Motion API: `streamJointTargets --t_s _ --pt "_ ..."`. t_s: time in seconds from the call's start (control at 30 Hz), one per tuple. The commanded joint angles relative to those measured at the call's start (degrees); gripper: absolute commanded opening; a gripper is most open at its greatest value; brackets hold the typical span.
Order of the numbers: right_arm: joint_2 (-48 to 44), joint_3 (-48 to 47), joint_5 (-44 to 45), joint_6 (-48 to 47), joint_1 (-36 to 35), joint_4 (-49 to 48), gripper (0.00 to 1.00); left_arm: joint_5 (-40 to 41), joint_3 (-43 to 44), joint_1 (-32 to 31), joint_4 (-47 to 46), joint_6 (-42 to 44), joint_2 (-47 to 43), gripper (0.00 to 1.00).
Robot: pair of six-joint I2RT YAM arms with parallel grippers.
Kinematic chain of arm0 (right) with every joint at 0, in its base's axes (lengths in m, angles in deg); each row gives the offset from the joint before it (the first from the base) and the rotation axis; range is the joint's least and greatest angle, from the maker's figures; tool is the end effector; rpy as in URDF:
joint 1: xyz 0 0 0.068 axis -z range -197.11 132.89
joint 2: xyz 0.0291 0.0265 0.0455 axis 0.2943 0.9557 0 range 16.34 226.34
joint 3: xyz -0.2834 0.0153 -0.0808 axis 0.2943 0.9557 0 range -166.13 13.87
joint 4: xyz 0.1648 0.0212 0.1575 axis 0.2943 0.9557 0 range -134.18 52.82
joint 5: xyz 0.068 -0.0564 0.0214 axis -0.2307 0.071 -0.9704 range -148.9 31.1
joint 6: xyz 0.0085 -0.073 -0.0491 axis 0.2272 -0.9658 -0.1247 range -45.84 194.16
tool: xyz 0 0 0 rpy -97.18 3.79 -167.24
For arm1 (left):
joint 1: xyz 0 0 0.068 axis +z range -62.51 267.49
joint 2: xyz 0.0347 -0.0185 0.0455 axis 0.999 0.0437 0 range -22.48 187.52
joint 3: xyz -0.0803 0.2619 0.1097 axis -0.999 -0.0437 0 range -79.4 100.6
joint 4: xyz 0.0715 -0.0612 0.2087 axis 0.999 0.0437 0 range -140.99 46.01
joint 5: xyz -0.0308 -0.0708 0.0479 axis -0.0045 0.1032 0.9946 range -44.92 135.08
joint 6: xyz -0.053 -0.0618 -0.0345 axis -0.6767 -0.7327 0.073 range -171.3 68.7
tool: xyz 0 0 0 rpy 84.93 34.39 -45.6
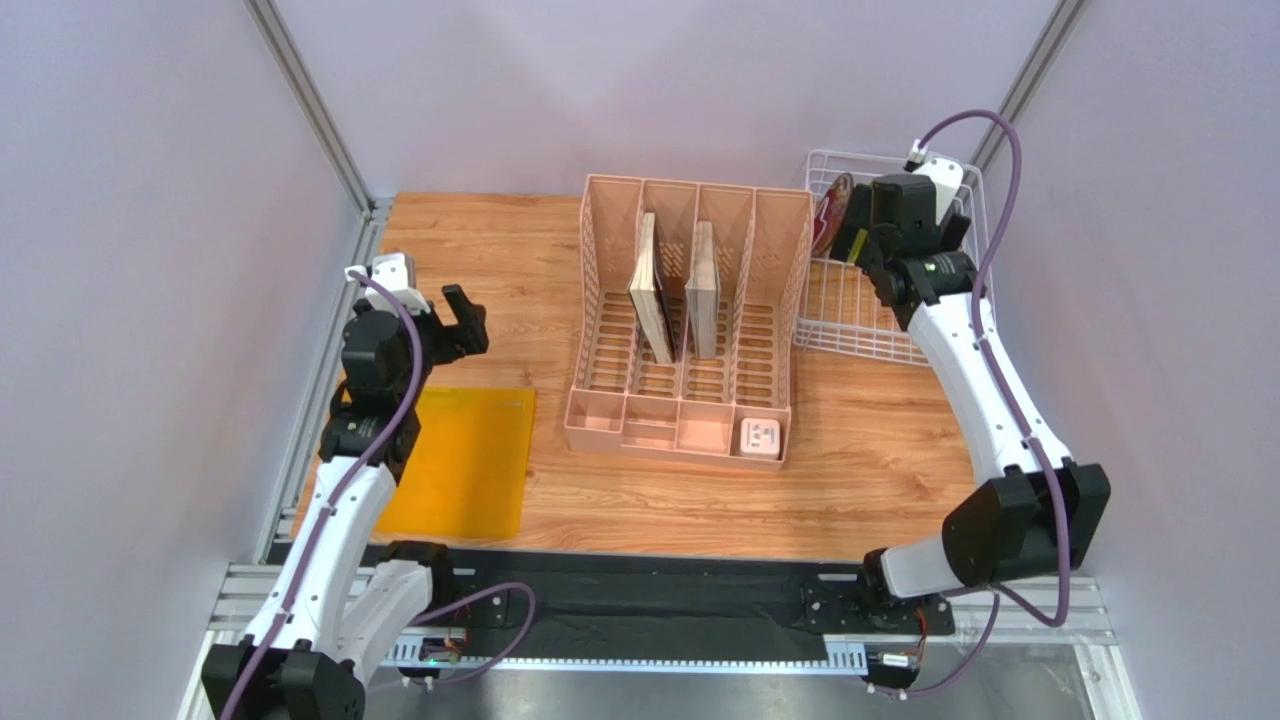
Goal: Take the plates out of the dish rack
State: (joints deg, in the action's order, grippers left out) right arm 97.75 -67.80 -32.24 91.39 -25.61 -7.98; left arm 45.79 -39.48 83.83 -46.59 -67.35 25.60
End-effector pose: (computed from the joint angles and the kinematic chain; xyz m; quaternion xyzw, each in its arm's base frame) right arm 0.3054 0.0100 0.3735 0.1705 0.8563 -0.1017 0.4768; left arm 0.1932 -0.0114 0.3235 -0.0880 0.7752 -0.1023 0.6171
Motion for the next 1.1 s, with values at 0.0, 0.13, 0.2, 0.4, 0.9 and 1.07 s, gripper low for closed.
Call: streamJointTargets --t_s 0.0,0.13,0.2,0.4,0.9,1.07 --pt "4.28 -8.83 2.27 -2.11 0.05 0.27 1.00 0.26 2.70 0.23 -1.59 1.73 0.53 1.00" --pt "10.68 -13.86 6.82 -2.91 0.05 1.23 1.00 0.17 4.10 0.23 -0.89 2.78 2.81 1.00" --pt "12.98 -17.01 8.75 -4.40 0.14 1.32 1.00 0.35 4.81 0.23 -0.10 2.43 4.12 1.00" --pt "20.89 -24.32 6.42 -4.32 2.07 1.67 1.00 -3.60 2.80 0.23 -4.12 0.06 4.75 1.00" --pt "35.73 -38.02 -5.74 -2.56 5.68 1.23 0.92 -10.28 1.65 0.23 -6.95 -1.61 7.73 0.99" --pt "41.28 -43.74 -8.02 -3.34 6.55 2.03 0.81 -11.87 1.92 0.23 -7.74 -2.31 8.97 0.98"
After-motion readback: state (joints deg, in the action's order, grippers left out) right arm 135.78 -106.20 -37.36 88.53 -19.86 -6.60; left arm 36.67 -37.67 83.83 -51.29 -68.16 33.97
